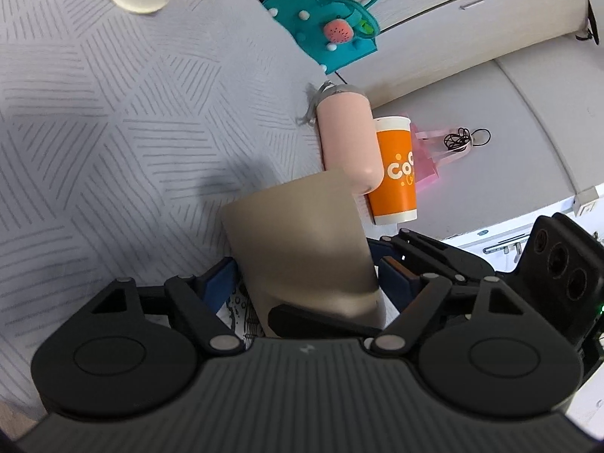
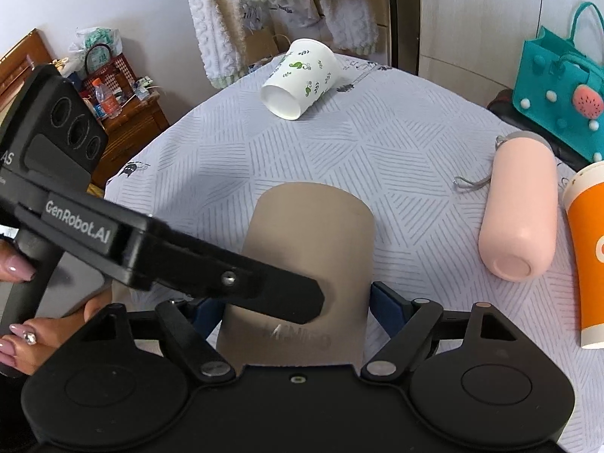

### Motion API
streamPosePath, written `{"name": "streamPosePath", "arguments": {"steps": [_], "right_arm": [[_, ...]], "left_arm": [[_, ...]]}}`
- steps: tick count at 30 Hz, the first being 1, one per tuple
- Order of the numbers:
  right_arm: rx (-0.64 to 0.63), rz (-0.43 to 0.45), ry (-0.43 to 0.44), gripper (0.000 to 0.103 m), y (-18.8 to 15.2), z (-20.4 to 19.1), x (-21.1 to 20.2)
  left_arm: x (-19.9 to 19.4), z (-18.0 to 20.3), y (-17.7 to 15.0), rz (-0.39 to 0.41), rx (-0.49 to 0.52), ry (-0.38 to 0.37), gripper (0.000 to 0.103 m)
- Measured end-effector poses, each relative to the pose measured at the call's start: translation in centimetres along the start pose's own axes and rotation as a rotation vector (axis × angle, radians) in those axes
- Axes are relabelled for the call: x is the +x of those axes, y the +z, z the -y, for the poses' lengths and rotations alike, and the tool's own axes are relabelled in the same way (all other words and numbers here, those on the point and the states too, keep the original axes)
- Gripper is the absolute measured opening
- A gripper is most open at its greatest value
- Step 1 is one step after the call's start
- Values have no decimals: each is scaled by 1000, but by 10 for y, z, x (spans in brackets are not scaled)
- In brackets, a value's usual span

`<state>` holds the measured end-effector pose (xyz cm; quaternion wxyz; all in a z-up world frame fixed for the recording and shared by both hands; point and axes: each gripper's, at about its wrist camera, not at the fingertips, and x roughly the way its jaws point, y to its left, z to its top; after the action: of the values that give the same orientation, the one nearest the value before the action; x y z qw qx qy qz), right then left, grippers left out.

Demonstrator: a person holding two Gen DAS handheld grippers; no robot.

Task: Flip cup upright
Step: 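Lower the upright beige tumbler onto the table with the right tool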

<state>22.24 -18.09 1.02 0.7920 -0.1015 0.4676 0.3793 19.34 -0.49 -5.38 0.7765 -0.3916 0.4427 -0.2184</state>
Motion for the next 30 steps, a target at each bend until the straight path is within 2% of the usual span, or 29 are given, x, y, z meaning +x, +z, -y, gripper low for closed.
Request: {"name": "streamPosePath", "arguments": {"steps": [5, 10, 13, 18, 23, 25, 30], "right_arm": [[-37, 63, -13, 85, -2, -3, -3], [-51, 179, -36, 84, -3, -7, -3], [-109, 251, -60, 84, -3, -11, 0], [-177, 322, -122, 84, 5, -13, 9], [-226, 426, -232, 84, -2, -21, 12], [-197, 484, -253, 84, -6, -19, 13], [-151, 507, -262, 84, -8, -11, 17]], "left_arm": [[-8, 14, -1, 65, 129, 42, 80], [-19, 29, -1, 170, 283, 113, 77], [-25, 33, 2, 228, 357, 137, 75], [-26, 40, 8, 286, 506, 167, 74], [-25, 48, 4, 357, 655, 169, 72], [-23, 53, 4, 368, 699, 175, 72], [-15, 50, 12, 348, 729, 156, 72]]}}
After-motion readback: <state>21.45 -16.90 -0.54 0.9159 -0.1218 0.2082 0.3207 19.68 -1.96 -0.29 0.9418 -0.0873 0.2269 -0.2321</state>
